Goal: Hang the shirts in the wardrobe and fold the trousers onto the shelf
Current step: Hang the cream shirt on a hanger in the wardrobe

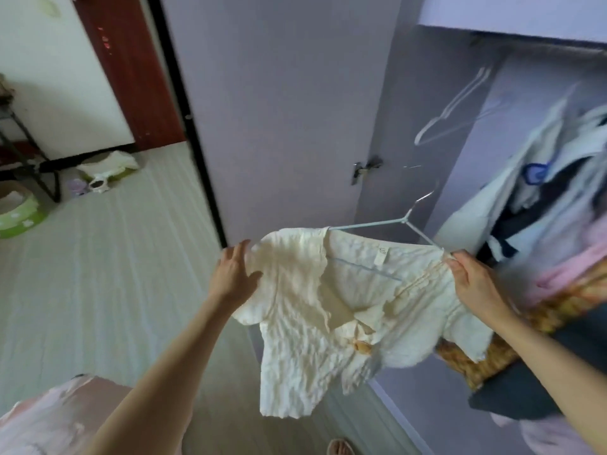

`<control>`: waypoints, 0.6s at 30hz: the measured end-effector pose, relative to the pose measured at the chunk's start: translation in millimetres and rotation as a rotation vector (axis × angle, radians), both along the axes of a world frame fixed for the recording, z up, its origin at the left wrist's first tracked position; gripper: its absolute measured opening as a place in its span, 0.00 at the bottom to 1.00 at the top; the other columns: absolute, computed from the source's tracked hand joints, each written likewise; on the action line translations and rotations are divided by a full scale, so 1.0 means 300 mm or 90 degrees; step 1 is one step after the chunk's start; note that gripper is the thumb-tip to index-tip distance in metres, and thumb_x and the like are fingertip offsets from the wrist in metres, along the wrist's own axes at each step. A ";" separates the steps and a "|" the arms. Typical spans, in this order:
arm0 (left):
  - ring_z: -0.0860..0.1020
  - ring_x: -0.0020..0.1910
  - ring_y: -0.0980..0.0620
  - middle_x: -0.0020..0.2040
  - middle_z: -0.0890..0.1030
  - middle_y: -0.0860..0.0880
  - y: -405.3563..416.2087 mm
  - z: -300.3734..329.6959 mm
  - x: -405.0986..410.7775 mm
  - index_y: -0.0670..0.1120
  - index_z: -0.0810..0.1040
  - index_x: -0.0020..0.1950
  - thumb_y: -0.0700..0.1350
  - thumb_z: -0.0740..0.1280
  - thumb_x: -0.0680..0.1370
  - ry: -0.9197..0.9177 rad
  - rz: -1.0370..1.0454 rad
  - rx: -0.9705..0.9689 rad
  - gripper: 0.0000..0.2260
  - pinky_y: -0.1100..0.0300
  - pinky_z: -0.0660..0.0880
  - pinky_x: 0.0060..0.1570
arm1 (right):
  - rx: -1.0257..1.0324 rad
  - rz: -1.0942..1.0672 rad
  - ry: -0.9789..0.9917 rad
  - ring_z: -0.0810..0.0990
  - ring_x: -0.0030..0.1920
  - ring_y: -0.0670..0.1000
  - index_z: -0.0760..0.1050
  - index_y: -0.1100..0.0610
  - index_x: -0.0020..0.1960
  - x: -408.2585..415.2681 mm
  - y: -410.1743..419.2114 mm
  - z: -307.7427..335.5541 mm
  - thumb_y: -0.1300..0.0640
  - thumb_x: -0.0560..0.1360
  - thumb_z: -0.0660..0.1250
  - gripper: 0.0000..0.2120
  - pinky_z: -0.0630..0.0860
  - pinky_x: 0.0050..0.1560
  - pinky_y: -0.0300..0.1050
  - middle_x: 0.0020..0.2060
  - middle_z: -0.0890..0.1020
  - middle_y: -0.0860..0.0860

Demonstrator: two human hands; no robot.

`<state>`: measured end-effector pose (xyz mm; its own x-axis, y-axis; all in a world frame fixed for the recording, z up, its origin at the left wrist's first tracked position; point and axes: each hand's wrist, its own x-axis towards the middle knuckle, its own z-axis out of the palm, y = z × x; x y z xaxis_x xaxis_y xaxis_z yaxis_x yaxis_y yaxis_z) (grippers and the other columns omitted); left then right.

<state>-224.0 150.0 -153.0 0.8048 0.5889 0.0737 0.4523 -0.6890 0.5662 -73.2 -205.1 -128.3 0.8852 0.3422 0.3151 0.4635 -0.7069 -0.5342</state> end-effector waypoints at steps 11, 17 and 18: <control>0.63 0.69 0.45 0.72 0.62 0.47 -0.377 0.162 0.457 0.50 0.57 0.75 0.50 0.62 0.78 -0.001 -0.278 0.100 0.27 0.49 0.63 0.65 | 0.094 -0.172 0.348 0.71 0.34 0.52 0.67 0.58 0.32 0.044 -0.002 0.115 0.60 0.79 0.58 0.16 0.65 0.37 0.43 0.30 0.71 0.56; 0.61 0.70 0.45 0.71 0.63 0.46 -0.439 0.336 0.640 0.50 0.60 0.74 0.48 0.61 0.78 -0.074 -0.315 0.129 0.25 0.51 0.61 0.67 | 0.349 -0.147 0.401 0.77 0.42 0.49 0.76 0.63 0.51 0.170 0.128 0.251 0.58 0.80 0.57 0.11 0.70 0.35 0.35 0.39 0.77 0.52; 0.62 0.70 0.45 0.71 0.64 0.46 -0.445 0.365 0.666 0.49 0.60 0.74 0.47 0.61 0.78 -0.093 -0.319 0.136 0.24 0.51 0.61 0.67 | 0.371 -0.152 0.386 0.76 0.41 0.49 0.76 0.64 0.51 0.207 0.148 0.265 0.58 0.80 0.57 0.12 0.69 0.35 0.34 0.38 0.77 0.51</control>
